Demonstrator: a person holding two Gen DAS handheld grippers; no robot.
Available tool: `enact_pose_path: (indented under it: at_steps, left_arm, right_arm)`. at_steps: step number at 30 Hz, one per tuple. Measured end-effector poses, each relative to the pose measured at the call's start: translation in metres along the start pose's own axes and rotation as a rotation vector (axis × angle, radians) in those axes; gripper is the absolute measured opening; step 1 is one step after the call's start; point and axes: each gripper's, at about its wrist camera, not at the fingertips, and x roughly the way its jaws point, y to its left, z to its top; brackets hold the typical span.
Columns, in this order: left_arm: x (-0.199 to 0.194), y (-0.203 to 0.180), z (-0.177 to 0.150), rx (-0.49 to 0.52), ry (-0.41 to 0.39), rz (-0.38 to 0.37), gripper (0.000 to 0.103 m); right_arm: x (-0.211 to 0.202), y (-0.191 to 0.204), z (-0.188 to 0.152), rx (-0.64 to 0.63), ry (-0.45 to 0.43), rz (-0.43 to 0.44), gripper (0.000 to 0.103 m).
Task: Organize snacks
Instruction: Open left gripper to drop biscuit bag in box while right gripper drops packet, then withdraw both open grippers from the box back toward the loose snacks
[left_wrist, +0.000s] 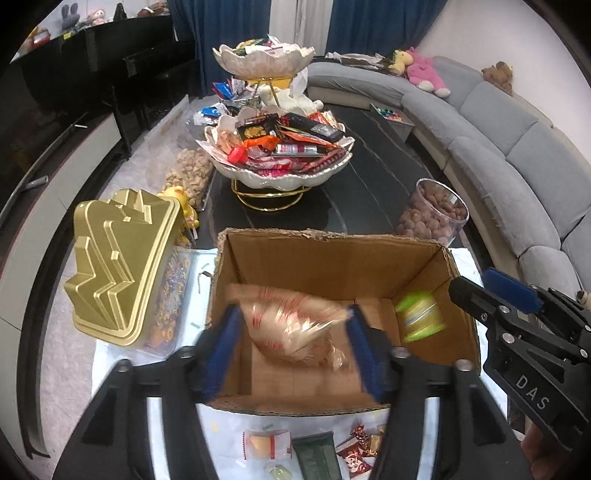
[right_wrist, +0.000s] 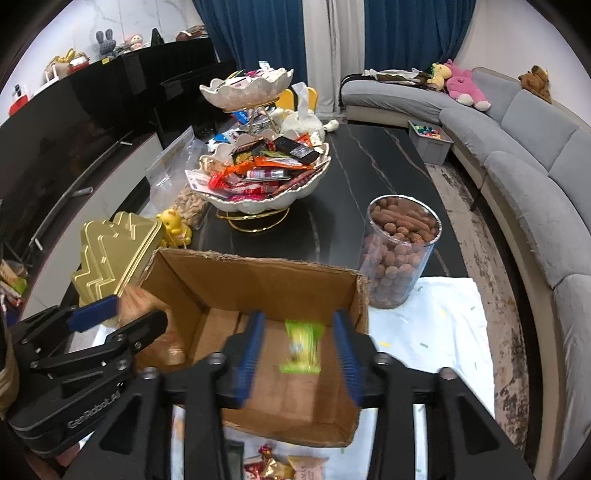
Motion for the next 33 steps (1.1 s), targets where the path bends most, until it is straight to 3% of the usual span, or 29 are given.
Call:
enact_pose_path:
  at_steps: [2,11,22,33]
  left_arm:
    - [-0.002,0.001,0.001,0.001,-0.004,0.013,0.07]
    - [-0.023,0.003,-0.001,-0.006,-0.037,0.047,0.086]
    - [-0.056,-0.001,-0.002,-0.017,-0.089,0.047,0.092]
    - [-0.085,-0.009,-0.011,-0.005,-0.122,0.048,0.092]
  right_arm:
    - [-0.002,-0.003,0.0,0.014,-0.006,-0.018,0.065]
    - [-0.022,-0.006,0.002,0.035,-0.046,-0.064,0.077]
    - [-0.058,-0.003,0.001,0.03,-0.107,-0.072,0.077]
    - [-0.085,-0.008,-0.01,0.036,-0.137,-0.071,0.077]
